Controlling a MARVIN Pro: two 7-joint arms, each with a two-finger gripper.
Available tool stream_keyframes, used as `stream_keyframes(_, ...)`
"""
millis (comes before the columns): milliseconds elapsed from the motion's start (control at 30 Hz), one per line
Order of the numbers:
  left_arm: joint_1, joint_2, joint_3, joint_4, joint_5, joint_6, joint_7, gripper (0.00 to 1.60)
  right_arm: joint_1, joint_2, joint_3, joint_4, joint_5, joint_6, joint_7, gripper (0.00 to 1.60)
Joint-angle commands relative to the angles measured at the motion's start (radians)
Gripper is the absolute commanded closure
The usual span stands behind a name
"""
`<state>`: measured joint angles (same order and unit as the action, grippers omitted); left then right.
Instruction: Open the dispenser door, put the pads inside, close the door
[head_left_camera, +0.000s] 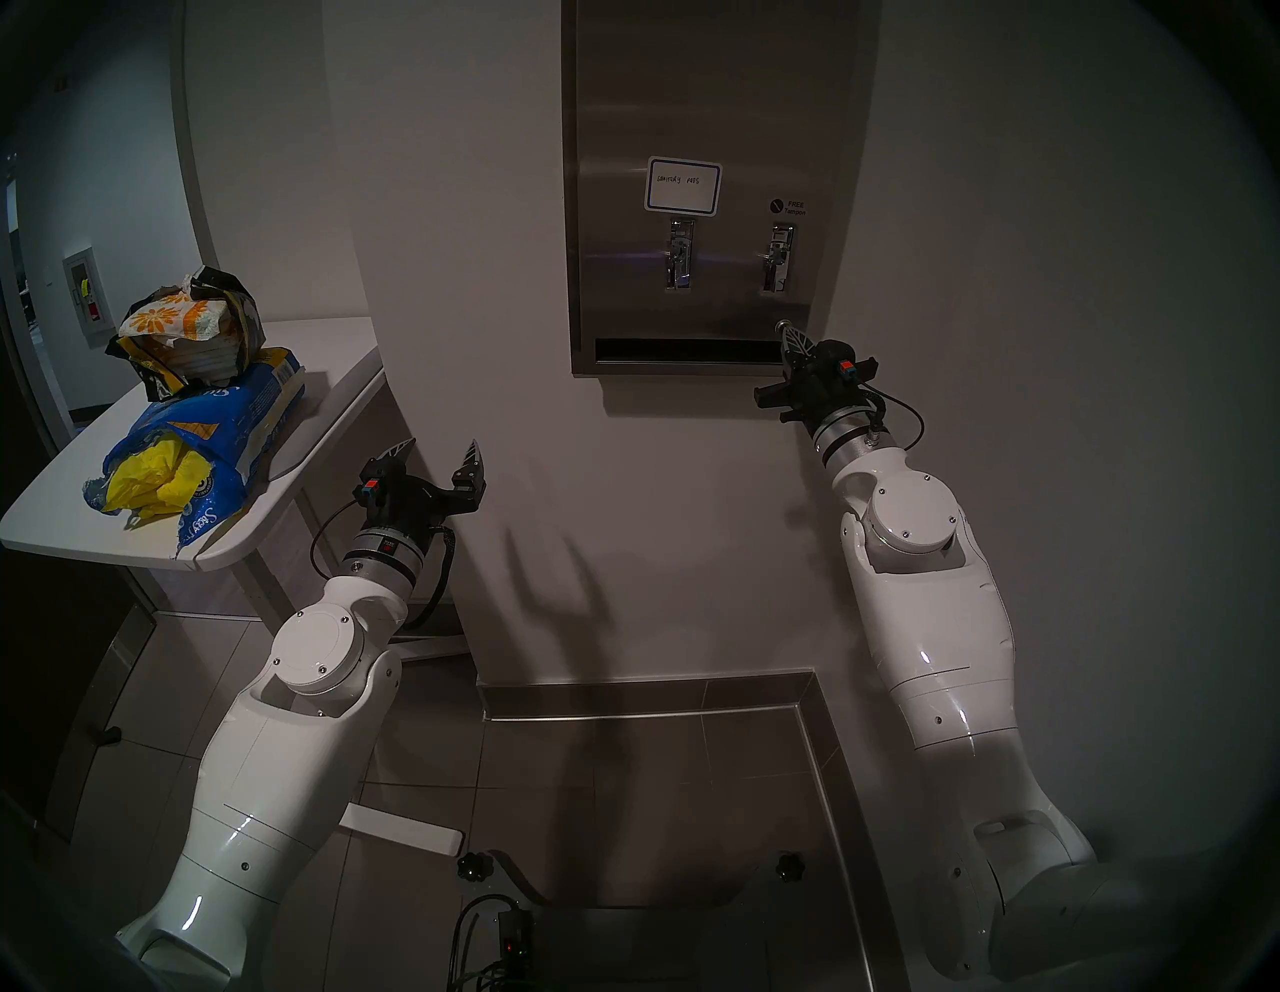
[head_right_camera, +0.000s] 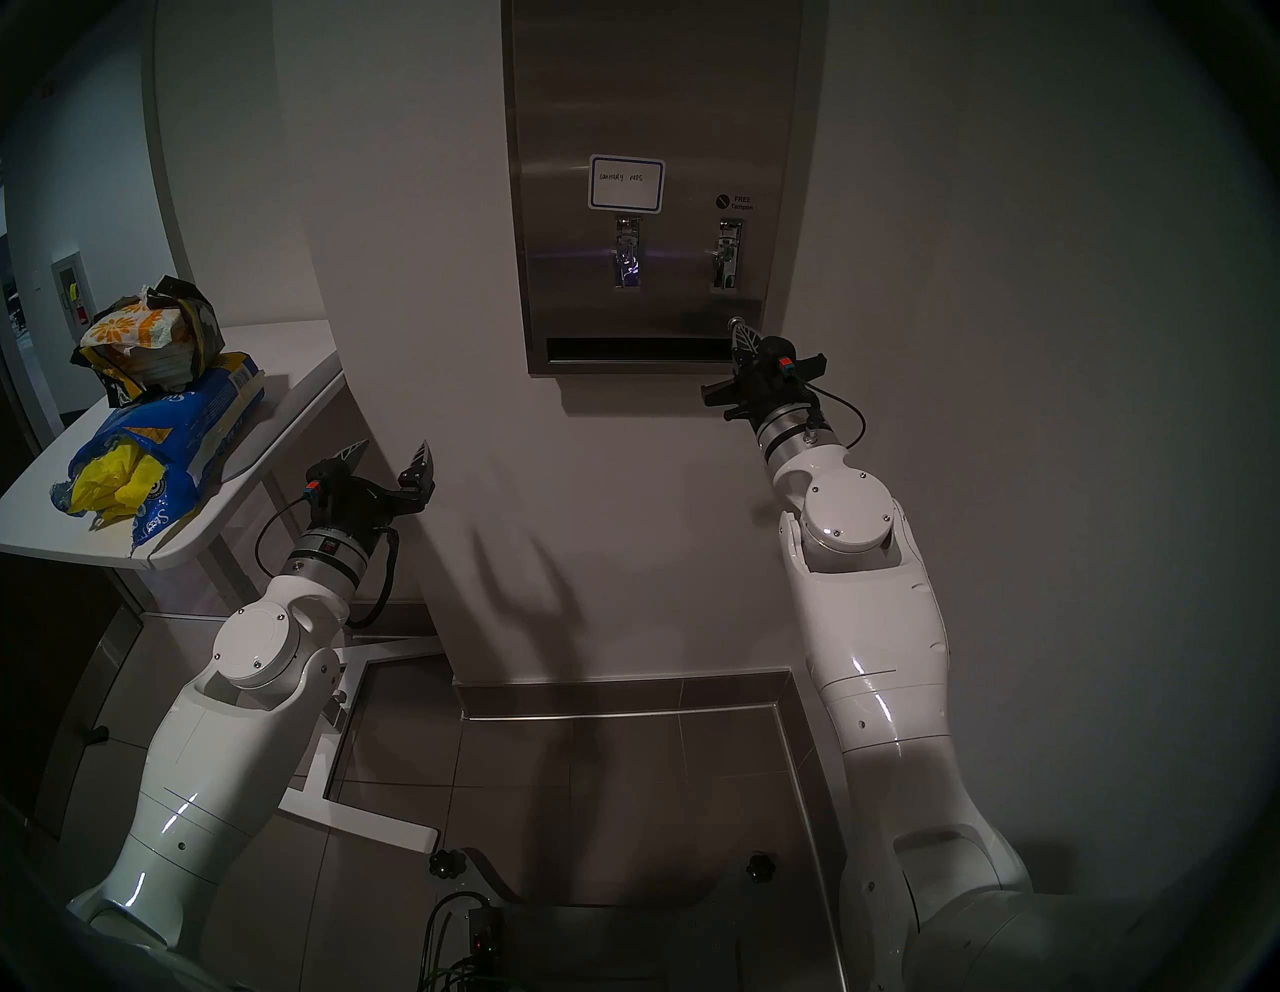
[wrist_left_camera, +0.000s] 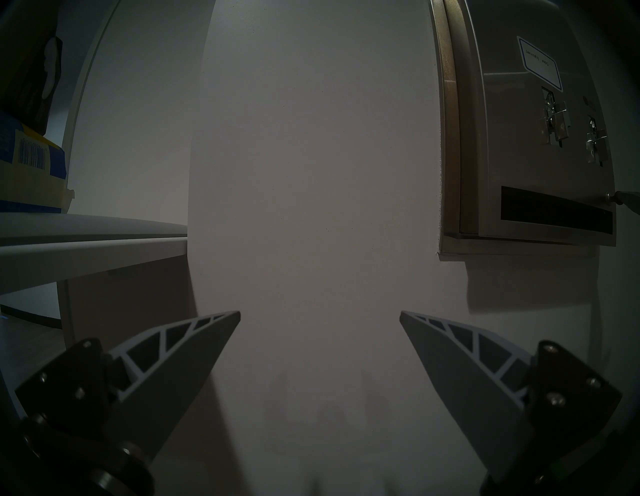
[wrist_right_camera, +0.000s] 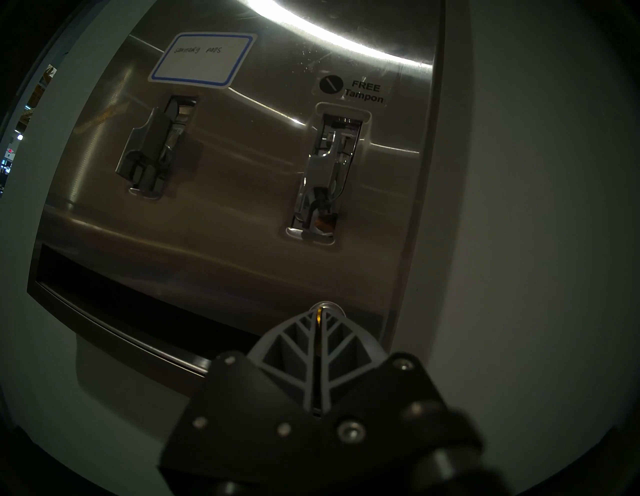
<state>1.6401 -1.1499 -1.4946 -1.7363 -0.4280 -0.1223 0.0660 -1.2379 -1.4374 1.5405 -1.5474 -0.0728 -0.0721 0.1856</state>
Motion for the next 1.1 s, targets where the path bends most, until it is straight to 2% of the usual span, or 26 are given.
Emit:
stream_keyframes(0, -0.026, -0.001, -0.012, -0.031, 0.000, -0.016, 0.002, 0.00, -0.011, -0.003, -0.004, -0.111, -0.006, 0.005, -0.005, 1.60)
stream_keyframes(467, -0.025, -0.002, -0.013, -0.032, 0.001, -0.016, 0.001, 0.00, -0.079, -0.003, 0.000, -0.205, -0.019, 0.048, -0.011, 1.60)
stream_keyframes(1067, -0.025, -0.003, -0.014, -0.032, 0.002, -0.016, 0.001, 0.00, -0.239, 0.005, 0.024, -0.414, -0.026, 0.137, -0.001, 1.60)
